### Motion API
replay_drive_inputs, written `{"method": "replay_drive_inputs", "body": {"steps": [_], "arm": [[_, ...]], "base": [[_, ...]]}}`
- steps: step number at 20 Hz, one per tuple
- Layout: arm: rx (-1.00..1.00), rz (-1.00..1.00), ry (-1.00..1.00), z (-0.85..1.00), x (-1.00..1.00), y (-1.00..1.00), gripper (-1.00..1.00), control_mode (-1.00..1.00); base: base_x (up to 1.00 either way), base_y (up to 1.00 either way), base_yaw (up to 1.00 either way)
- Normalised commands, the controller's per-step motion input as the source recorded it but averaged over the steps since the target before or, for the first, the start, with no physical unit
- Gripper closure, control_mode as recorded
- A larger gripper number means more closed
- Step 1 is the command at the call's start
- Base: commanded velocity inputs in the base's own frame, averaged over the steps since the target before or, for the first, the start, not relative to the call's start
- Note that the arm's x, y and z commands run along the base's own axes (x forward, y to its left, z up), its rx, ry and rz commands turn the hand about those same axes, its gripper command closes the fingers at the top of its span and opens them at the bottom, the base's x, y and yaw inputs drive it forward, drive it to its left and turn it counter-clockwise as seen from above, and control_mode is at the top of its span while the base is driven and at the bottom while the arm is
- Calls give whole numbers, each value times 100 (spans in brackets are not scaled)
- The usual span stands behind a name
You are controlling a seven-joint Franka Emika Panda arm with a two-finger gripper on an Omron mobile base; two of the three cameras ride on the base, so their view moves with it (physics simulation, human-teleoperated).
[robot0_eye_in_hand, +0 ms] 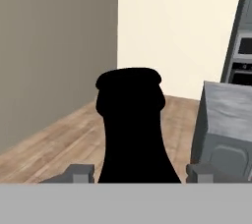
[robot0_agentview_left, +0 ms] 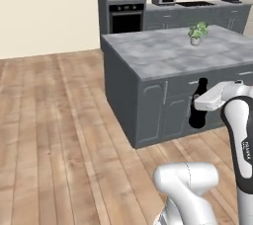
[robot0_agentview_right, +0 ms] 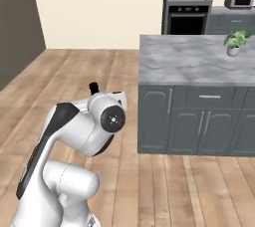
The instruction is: Place the large bottle from the dining counter next to the other large bottle outside the sink, and place the small bottle from the dining counter next to the other small bottle inside the sink.
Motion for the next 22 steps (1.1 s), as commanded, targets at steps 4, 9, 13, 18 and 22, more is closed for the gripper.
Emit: {"method": "replay_drive_inputs", "body": {"steps": [4, 9, 13, 18, 22], "arm": [[0, 0, 0, 0, 0, 0, 100, 100], [0, 0, 0, 0, 0, 0, 100, 100], [0, 0, 0, 0, 0, 0, 100, 100], [0, 0, 0, 0, 0, 0, 100, 100], [0, 0, 0, 0, 0, 0, 100, 100]], "base": [[46, 32, -39], [26, 26, -45], [3, 6, -50], [0, 2, -50], [0, 2, -50]]}}
